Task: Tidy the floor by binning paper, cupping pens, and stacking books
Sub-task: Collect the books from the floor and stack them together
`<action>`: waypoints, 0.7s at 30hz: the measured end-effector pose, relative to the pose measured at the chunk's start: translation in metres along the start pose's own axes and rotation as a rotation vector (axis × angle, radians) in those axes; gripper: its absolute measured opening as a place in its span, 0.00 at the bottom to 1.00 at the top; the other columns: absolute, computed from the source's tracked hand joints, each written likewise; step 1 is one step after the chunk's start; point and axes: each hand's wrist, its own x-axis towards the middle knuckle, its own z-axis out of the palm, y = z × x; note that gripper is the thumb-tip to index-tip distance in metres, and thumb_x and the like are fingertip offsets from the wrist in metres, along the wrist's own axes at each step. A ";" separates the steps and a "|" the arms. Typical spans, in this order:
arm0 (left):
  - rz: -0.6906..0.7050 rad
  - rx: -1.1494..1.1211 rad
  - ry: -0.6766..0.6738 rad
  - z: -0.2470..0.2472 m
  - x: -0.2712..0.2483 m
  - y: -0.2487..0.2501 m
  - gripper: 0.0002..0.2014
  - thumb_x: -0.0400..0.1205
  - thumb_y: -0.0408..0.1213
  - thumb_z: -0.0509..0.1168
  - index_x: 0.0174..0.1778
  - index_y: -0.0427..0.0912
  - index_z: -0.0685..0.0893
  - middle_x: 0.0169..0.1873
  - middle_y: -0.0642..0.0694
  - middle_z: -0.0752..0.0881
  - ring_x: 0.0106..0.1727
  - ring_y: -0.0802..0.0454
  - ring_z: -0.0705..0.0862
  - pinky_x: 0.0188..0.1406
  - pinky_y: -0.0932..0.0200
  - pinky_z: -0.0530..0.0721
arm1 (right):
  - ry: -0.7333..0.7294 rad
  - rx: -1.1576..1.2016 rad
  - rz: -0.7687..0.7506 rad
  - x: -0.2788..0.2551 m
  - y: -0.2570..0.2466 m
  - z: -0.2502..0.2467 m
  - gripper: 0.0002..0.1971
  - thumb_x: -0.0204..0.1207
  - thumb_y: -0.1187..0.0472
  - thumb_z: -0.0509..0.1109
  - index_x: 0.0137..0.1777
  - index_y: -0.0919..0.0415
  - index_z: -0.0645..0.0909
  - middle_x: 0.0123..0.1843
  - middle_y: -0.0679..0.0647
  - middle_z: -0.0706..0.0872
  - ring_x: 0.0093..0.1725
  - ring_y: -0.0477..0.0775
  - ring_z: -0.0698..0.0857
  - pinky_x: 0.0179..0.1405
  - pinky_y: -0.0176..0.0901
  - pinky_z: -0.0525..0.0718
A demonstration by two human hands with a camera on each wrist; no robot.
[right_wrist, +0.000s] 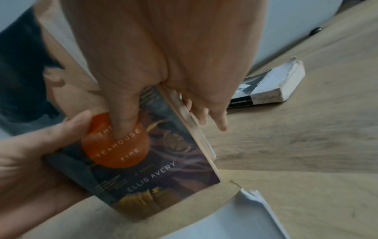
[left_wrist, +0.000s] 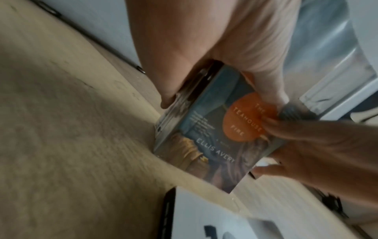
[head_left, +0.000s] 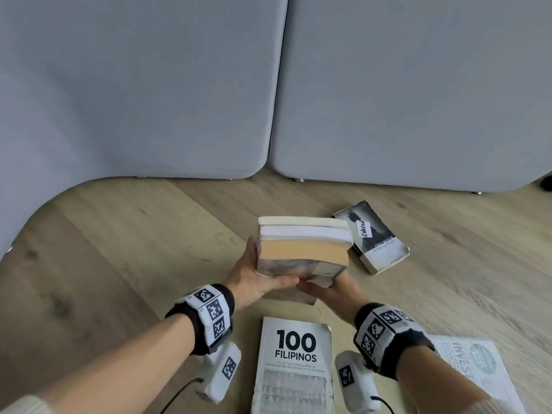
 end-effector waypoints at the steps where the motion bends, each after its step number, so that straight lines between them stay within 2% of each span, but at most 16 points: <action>1: 0.013 0.001 0.008 -0.001 0.003 0.002 0.44 0.60 0.46 0.86 0.69 0.43 0.71 0.58 0.52 0.88 0.61 0.58 0.85 0.63 0.59 0.83 | 0.015 -0.021 -0.015 0.003 0.000 0.000 0.24 0.68 0.53 0.79 0.62 0.60 0.81 0.56 0.54 0.89 0.56 0.53 0.88 0.57 0.52 0.87; 3: 0.046 0.024 0.051 -0.002 0.006 0.008 0.41 0.61 0.47 0.86 0.67 0.43 0.73 0.57 0.52 0.88 0.59 0.57 0.86 0.62 0.57 0.84 | 0.069 -0.073 -0.015 0.009 0.001 -0.002 0.34 0.60 0.39 0.81 0.63 0.55 0.79 0.55 0.50 0.89 0.55 0.50 0.88 0.57 0.55 0.87; 5: 0.069 0.085 0.155 -0.002 0.006 0.016 0.36 0.60 0.54 0.84 0.60 0.47 0.77 0.52 0.53 0.89 0.53 0.58 0.87 0.56 0.57 0.86 | 0.124 -0.086 -0.024 0.013 -0.004 -0.006 0.41 0.54 0.32 0.80 0.64 0.52 0.75 0.56 0.48 0.88 0.54 0.48 0.88 0.55 0.56 0.87; 8: 0.076 0.038 0.351 0.004 0.013 0.027 0.27 0.63 0.59 0.80 0.54 0.52 0.83 0.45 0.54 0.90 0.45 0.60 0.88 0.44 0.63 0.87 | 0.203 -0.066 -0.009 0.013 -0.024 -0.006 0.38 0.58 0.29 0.75 0.65 0.50 0.74 0.56 0.47 0.88 0.54 0.44 0.88 0.54 0.46 0.87; 10: 0.017 -0.023 0.460 0.013 0.023 0.031 0.30 0.63 0.66 0.77 0.52 0.49 0.86 0.43 0.52 0.92 0.42 0.55 0.90 0.39 0.60 0.88 | 0.281 -0.086 0.027 0.013 -0.037 -0.005 0.33 0.63 0.27 0.69 0.61 0.49 0.77 0.54 0.45 0.89 0.52 0.43 0.88 0.53 0.44 0.86; 11: -0.048 -0.036 0.485 0.017 0.027 0.031 0.33 0.63 0.69 0.75 0.54 0.48 0.86 0.46 0.50 0.92 0.45 0.52 0.90 0.41 0.57 0.87 | 0.283 -0.103 0.063 0.015 -0.039 -0.007 0.31 0.66 0.28 0.67 0.60 0.49 0.79 0.53 0.45 0.89 0.52 0.44 0.88 0.53 0.42 0.86; 12: -0.135 -0.027 0.483 0.018 0.032 0.029 0.38 0.64 0.70 0.73 0.61 0.46 0.83 0.53 0.46 0.90 0.52 0.48 0.89 0.48 0.55 0.86 | 0.240 -0.115 0.119 0.015 -0.038 -0.011 0.29 0.69 0.31 0.66 0.61 0.50 0.80 0.54 0.45 0.89 0.53 0.45 0.87 0.52 0.41 0.85; 13: -0.221 0.019 0.450 0.018 0.035 0.026 0.43 0.66 0.69 0.72 0.71 0.43 0.76 0.63 0.42 0.85 0.63 0.44 0.84 0.58 0.52 0.82 | 0.181 -0.121 0.197 0.012 -0.035 -0.018 0.27 0.73 0.34 0.66 0.63 0.52 0.81 0.56 0.46 0.88 0.55 0.47 0.86 0.52 0.40 0.84; 14: -0.291 0.117 0.400 0.016 0.035 0.021 0.51 0.67 0.70 0.71 0.79 0.42 0.64 0.73 0.39 0.77 0.71 0.42 0.78 0.67 0.48 0.76 | 0.152 -0.137 0.281 0.007 -0.025 -0.028 0.28 0.75 0.36 0.66 0.66 0.55 0.81 0.59 0.48 0.87 0.58 0.49 0.85 0.55 0.42 0.83; 15: -0.328 0.243 0.350 0.014 0.034 0.017 0.56 0.67 0.71 0.70 0.82 0.41 0.56 0.78 0.38 0.70 0.75 0.40 0.73 0.72 0.47 0.72 | 0.183 -0.176 0.359 -0.001 -0.012 -0.041 0.30 0.75 0.37 0.66 0.68 0.57 0.80 0.62 0.50 0.84 0.62 0.52 0.83 0.60 0.46 0.82; 16: -0.344 0.350 0.296 0.010 0.033 0.012 0.57 0.66 0.70 0.71 0.83 0.41 0.54 0.79 0.38 0.67 0.77 0.40 0.71 0.73 0.48 0.70 | 0.255 -0.232 0.430 -0.014 0.005 -0.056 0.30 0.75 0.38 0.67 0.69 0.59 0.79 0.65 0.51 0.83 0.64 0.53 0.82 0.64 0.49 0.80; 19: -0.355 0.456 0.158 0.010 0.022 0.001 0.44 0.74 0.58 0.73 0.80 0.40 0.63 0.76 0.41 0.73 0.73 0.41 0.74 0.60 0.55 0.71 | 0.534 -0.444 0.639 -0.071 0.051 -0.096 0.27 0.74 0.45 0.72 0.68 0.59 0.76 0.67 0.58 0.80 0.62 0.60 0.82 0.64 0.54 0.80; 21: -0.336 0.486 0.128 0.012 0.015 0.000 0.40 0.75 0.58 0.71 0.78 0.43 0.67 0.73 0.45 0.76 0.70 0.41 0.76 0.58 0.55 0.72 | 0.680 -0.582 0.808 -0.117 0.073 -0.115 0.35 0.69 0.42 0.75 0.71 0.60 0.71 0.69 0.63 0.74 0.65 0.65 0.78 0.64 0.60 0.80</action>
